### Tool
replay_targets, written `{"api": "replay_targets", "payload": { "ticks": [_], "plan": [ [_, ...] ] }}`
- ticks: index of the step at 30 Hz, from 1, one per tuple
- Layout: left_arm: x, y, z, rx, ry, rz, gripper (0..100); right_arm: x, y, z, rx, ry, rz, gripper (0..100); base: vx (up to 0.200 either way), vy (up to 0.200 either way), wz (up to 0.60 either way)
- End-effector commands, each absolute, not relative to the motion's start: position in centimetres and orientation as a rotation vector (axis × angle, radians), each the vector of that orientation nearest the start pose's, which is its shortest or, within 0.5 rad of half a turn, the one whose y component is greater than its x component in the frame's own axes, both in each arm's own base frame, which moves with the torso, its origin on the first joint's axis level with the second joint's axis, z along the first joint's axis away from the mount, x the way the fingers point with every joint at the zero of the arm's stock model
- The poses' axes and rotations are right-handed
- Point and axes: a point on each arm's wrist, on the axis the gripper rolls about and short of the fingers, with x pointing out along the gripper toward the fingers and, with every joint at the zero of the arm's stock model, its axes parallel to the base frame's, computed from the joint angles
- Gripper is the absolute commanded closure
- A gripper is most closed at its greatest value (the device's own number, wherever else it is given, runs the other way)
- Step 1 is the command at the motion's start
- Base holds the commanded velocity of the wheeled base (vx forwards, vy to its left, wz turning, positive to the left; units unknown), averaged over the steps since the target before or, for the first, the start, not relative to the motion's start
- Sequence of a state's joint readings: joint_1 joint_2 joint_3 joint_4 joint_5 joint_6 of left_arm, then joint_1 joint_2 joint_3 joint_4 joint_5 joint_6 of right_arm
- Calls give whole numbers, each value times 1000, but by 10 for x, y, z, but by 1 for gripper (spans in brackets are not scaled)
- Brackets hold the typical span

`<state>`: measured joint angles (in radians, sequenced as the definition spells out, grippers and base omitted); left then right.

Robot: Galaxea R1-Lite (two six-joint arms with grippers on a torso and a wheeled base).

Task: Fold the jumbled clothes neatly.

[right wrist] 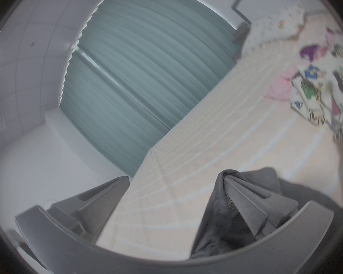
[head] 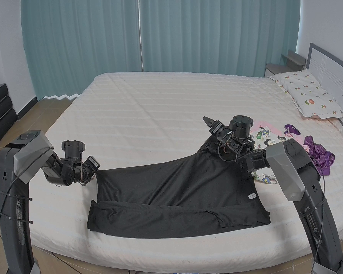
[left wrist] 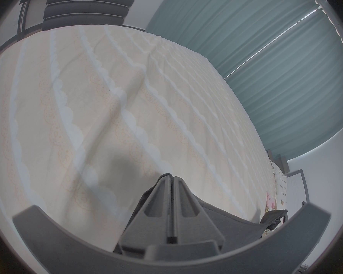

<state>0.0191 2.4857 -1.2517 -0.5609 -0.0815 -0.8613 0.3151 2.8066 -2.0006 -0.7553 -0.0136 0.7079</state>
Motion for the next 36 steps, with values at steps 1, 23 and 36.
{"api": "replay_targets", "payload": {
  "ticks": [1, 23, 36],
  "plan": [
    [447, 7, -21, -861, 657, 234, 100, 532, 178, -22, 606, 194, 231, 0, 0, 0, 0],
    [447, 7, -21, -864, 657, 236, 100, 512, 109, 24, 519, 377, 142, 0, 0, 0, 0],
    [447, 7, -20, -864, 656, 233, 100, 531, 90, -34, 522, 442, 94, 0, 0, 0, 0]
  ]
}}
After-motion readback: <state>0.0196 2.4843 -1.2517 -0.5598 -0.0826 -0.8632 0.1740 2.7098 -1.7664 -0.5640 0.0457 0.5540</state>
